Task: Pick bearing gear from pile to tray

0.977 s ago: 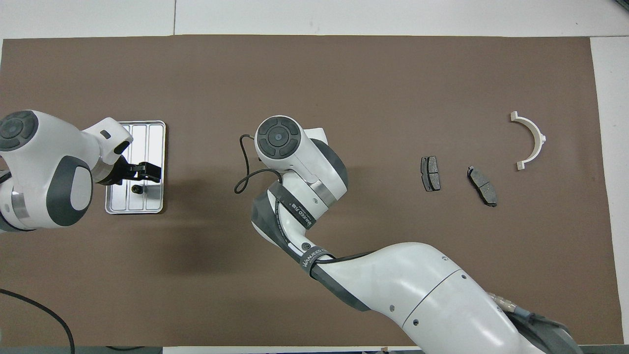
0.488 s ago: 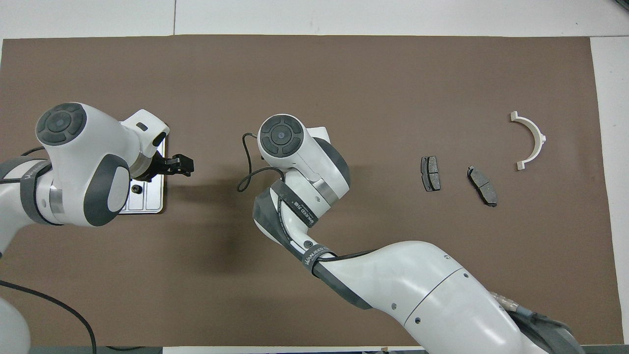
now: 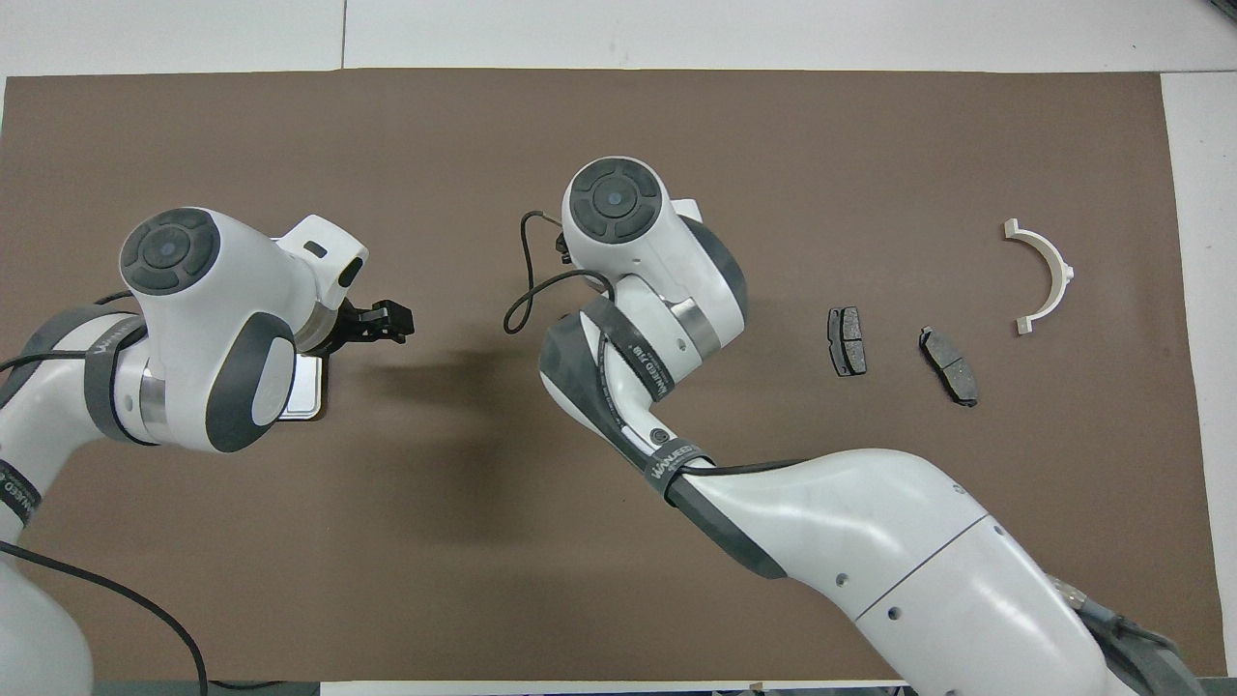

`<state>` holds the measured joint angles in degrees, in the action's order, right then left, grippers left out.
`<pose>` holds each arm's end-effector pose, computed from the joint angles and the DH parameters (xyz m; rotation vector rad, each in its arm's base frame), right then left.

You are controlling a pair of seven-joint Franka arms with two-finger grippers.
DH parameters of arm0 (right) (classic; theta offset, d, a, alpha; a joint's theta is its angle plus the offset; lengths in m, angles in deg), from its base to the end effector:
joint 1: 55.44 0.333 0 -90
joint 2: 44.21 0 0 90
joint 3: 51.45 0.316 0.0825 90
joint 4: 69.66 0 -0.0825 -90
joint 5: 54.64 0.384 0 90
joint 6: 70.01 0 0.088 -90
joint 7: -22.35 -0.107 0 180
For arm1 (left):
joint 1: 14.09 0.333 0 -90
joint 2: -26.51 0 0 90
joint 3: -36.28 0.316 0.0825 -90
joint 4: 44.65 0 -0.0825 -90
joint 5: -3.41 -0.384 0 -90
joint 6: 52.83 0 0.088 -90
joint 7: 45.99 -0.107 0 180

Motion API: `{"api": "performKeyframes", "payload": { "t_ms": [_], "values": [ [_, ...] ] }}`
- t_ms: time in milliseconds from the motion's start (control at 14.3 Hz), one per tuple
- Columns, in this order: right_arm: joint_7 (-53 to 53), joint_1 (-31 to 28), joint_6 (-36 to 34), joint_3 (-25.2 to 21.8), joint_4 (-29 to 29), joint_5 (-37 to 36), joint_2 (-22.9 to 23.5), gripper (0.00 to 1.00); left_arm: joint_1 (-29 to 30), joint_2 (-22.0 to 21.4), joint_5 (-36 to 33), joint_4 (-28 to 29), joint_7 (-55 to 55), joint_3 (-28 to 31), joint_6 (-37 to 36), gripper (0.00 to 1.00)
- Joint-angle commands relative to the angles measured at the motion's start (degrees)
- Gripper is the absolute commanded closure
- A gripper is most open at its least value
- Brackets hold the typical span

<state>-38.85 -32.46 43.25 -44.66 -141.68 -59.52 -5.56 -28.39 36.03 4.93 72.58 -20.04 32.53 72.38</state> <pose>0.6580 0.3450 0.3693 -2.9952 0.8361 -0.0606 0.5474 -0.1786 0.3582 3.1118 0.2404 -0.0574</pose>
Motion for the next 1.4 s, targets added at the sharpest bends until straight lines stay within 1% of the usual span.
{"api": "performKeyframes", "payload": {
  "t_ms": [0, 70, 279, 488, 558, 767, 837, 907, 977, 1047, 1116, 1186, 1326],
  "values": [
    [9.9, -4.3, -3.3, 0.9, -0.9, 2.7, -3.1, 0.00, -6.2, 6.1, 0.1, -6.6, 9.7, 1.0, 0.4, 0.00],
    [13.4, -5.7, -3.9, 0.9, -1.5, 2.8, -4.0, 0.00, -8.4, 9.5, -0.1, -10.0, 13.9, 1.0, 0.6, 0.00],
    [21.9, -9.2, -6.4, 0.9, -1.5, 2.8, -5.0, 0.00, -12.7, 15.1, -0.4, -17.4, 21.8, 1.1, 0.7, 0.00],
    [29.5, -12.1, -8.3, 0.9, -1.6, 2.8, -5.8, 0.00, -15.5, 16.0, -0.5, -17.6, 25.6, 1.2, 3.1, 0.00],
    [30.5, -13.0, -8.3, 0.8, -1.7, 2.7, -5.9, 0.00, -16.5, 16.0, -0.9, -17.5, 27.7, 1.3, 3.4, 0.00],
    [33.2, -14.8, -8.1, 0.7, -2.2, 2.7, -6.8, 0.00, -17.2, 16.4, -2.0, -17.0, 29.5, 1.3, 3.6, 0.00],
    [36.3, -15.3, -8.0, 0.4, -3.1, 2.6, -7.8, 0.00, -17.2, 16.8, -2.3, -17.2, 29.5, 1.4, 3.6, 0.00],
    [41.6, -16.8, -7.3, 0.4, -5.0, 2.6, -9.6, 0.00, -17.2, 18.2, -3.2, -17.7, 29.8, 1.4, 3.3, 0.00],
    [47.5, -17.6, -6.7, 0.2, -7.0, 2.6, -11.0, 0.00, -18.1, 20.6, -4.3, -19.2, 31.1, 1.6, 3.1, 0.00],
    [52.2, -18.1, -6.1, -0.5, -8.0, 2.6, -12.2, 0.00, -18.0, 21.5, -4.5, -22.8, 31.8, 2.3, 0.8, 0.00],
    [55.7, -18.1, -6.0, -1.9, -9.3, 2.6, -13.6, 0.00, -17.3, 22.6, -4.0, -27.4, 31.8, 2.3, -5.8, 0.00],
    [58.9, -18.1, -5.6, -3.1, -10.9, 2.6, -15.5, 0.00, -17.7, 23.5, -3.9, -30.0, 32.1, 2.4, -7.9, 0.00],
    [63.6, -18.3, -5.3, -4.9, -15.5, 2.6, -20.2, 0.00, -17.7, 23.5, -4.3, -27.6, 32.4, 2.5, -2.1, 0.00]
  ]
}}
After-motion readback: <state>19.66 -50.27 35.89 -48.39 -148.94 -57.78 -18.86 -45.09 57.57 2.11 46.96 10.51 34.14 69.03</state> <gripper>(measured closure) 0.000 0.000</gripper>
